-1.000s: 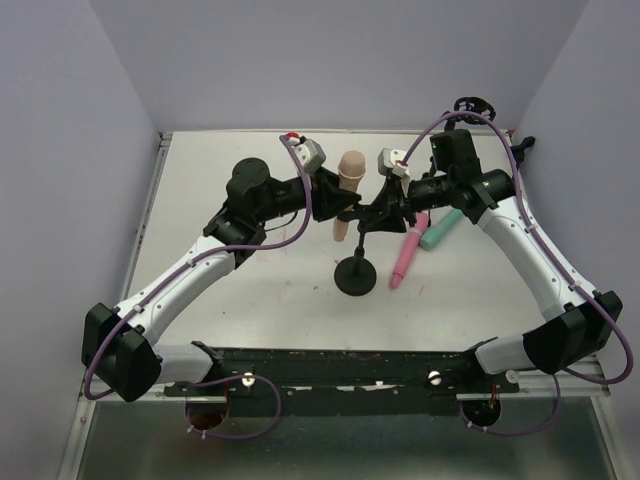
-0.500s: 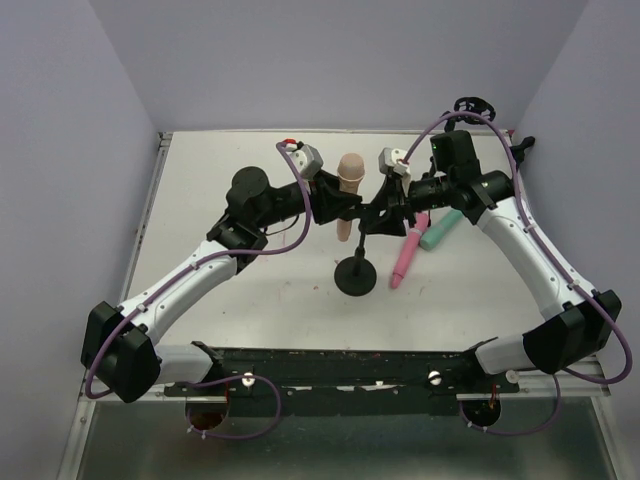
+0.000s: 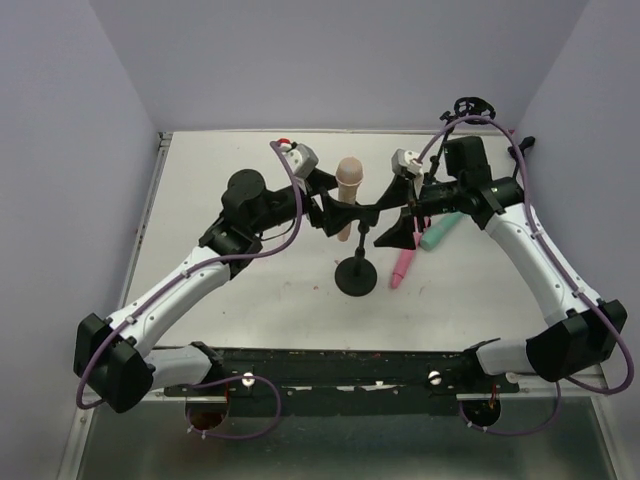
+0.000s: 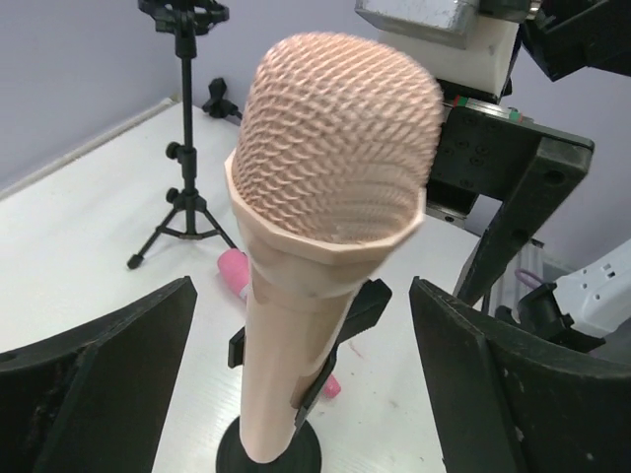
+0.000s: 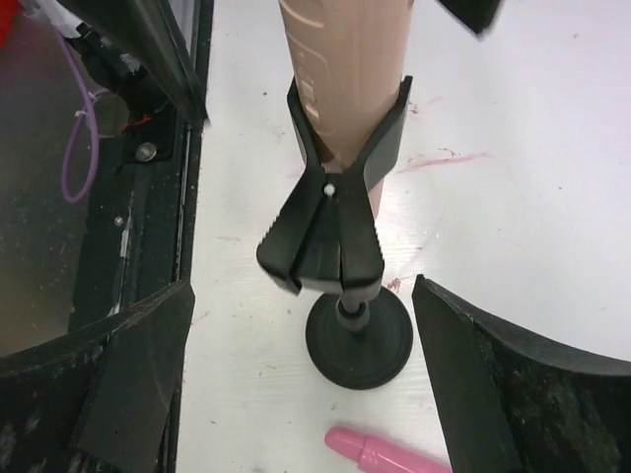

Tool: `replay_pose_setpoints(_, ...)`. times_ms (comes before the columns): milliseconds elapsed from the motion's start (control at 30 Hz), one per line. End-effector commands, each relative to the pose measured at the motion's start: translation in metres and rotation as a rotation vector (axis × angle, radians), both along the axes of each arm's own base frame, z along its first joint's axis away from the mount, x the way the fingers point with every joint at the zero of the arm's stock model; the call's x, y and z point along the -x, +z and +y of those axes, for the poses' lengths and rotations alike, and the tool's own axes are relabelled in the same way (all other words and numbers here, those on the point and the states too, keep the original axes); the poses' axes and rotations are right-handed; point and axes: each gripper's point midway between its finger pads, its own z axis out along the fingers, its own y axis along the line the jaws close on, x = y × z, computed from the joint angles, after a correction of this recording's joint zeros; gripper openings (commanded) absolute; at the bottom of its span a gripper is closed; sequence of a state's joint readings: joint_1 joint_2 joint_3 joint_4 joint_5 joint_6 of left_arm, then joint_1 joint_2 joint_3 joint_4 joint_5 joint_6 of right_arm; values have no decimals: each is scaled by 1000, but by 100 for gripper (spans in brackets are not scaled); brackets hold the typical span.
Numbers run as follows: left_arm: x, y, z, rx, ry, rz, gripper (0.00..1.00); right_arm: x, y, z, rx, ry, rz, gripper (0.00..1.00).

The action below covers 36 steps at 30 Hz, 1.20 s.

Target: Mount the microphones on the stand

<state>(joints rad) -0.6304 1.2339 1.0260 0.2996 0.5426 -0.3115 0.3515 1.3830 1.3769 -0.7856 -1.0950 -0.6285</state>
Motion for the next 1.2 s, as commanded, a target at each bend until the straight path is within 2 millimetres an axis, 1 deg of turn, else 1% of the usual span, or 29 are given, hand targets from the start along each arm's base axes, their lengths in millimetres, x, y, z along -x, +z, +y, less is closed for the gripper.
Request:
replay_pose_setpoints(0, 12, 28, 23, 33, 76, -77, 98, 9, 13, -15, -62, -13, -18, 100)
replay_pose_setpoints(100, 23, 25, 41, 72, 131, -124, 98, 12, 7, -26, -76, -41, -20, 100)
replay_pose_setpoints(233, 39, -1, 64, 136, 188, -124, 98, 12, -7, -39, -81, -90, -37, 100)
replay_pose_setpoints(333, 51, -26, 71, 157, 181, -118, 98, 12, -22, -44, -74, -127, -34, 100)
replay_pose_setpoints(400, 59, -34, 73, 191, 163, -138, 98, 12, -34, -45, -63, -141, -26, 100)
replay_pose_setpoints(467, 58, -48, 75, 204, 202, -115, 98, 11, -45, -46, -63, -154, -16, 100)
replay_pose_setpoints(567, 67, -65, 62, 133, 238, -185, 98, 11, -60, -48, -59, -166, -21, 100)
replay_pose_setpoints(633, 67, -78, 53, 90, 264, -207, 98, 10, -71, -50, -52, -175, -23, 100)
replay_pose_setpoints(667, 67, -82, 51, 88, 294, -219, 98, 10, -73, -51, -56, -177, -40, 100)
replay_pose_setpoints(700, 64, -87, 51, 85, 329, -231, 98, 12, -81, -52, -48, -178, -44, 100)
replay_pose_setpoints(767, 65, -93, 50, 89, 377, -283, 98, 13, -92, -56, -27, -193, -48, 100)
replay_pose_setpoints(800, 65, -92, 48, 100, 395, -284, 98, 13, -97, -58, -16, -200, -61, 100)
replay_pose_setpoints(833, 64, -97, 45, 74, 412, -299, 96, 13, -99, -59, -7, -208, -78, 100)
replay_pose_setpoints(933, 60, -98, 31, 31, 455, -311, 93, 9, -97, -61, 2, -223, -93, 100)
replay_pose_setpoints(1000, 56, -94, 24, 9, 498, -337, 92, 7, -95, -60, 0, -224, -94, 100)
replay_pose_setpoints(1033, 55, -89, 21, 14, 513, -355, 91, 6, -95, -60, 2, -228, -90, 100)
replay_pose_setpoints(1167, 46, -87, 7, -4, 551, -382, 89, 6, -94, -61, -2, -232, -81, 100)
